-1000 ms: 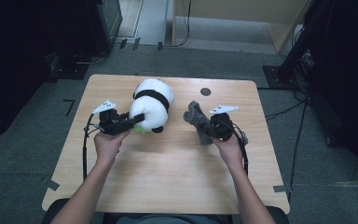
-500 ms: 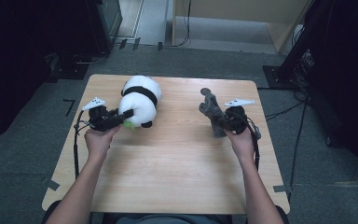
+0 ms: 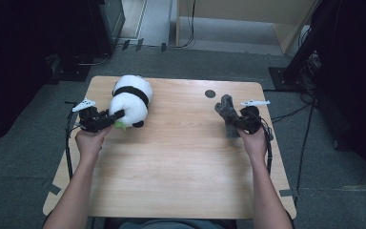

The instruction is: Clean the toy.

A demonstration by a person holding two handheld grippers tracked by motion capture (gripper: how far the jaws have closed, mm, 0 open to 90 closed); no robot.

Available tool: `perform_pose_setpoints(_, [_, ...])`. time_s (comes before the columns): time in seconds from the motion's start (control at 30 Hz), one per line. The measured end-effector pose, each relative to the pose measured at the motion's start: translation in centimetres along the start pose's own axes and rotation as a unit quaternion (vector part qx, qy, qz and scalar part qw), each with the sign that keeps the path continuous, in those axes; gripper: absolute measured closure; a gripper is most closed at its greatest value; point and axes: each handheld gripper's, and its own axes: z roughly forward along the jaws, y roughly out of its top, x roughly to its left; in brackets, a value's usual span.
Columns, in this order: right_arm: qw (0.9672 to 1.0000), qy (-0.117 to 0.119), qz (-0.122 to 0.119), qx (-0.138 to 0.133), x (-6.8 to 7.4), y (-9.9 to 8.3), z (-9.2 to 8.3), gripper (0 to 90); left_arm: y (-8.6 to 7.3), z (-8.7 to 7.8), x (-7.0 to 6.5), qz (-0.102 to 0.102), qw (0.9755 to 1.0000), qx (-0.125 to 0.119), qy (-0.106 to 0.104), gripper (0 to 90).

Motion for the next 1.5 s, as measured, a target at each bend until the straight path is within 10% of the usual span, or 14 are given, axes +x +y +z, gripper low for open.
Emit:
perform_pose_setpoints(0.57, [0.9985,-0.024,0.028,0.04,-2.1,-2.1,3.3,66.9,-1.4,1.5,1.4,0.022,0.9973,0.068,0.02,39.6])
perform_pose_setpoints(1.0, [0.9992,-0.011,0.01,0.038,-2.0,-2.2,3.5,40.1,-0.8,1.6,0.6,0.039,0.9942,0.097,0.024,17.3])
perform_pose_setpoints(1.13, [0.9981,-0.039,0.005,0.047,-1.5,-1.8,3.3,28.6,-0.5,1.5,0.2,0.043,0.9922,0.115,0.02,16.6])
perform_pose_setpoints(1.27, [0.9955,-0.065,-0.014,0.068,-1.1,-1.6,3.4,22.3,-0.2,1.4,0.2,0.049,0.9914,0.121,0.015,16.2])
perform_pose_setpoints(1.5, [0.9975,-0.043,-0.004,0.057,-0.7,-1.2,3.0,22.3,-0.1,0.9,0.1,0.062,0.9927,0.104,0.008,14.4])
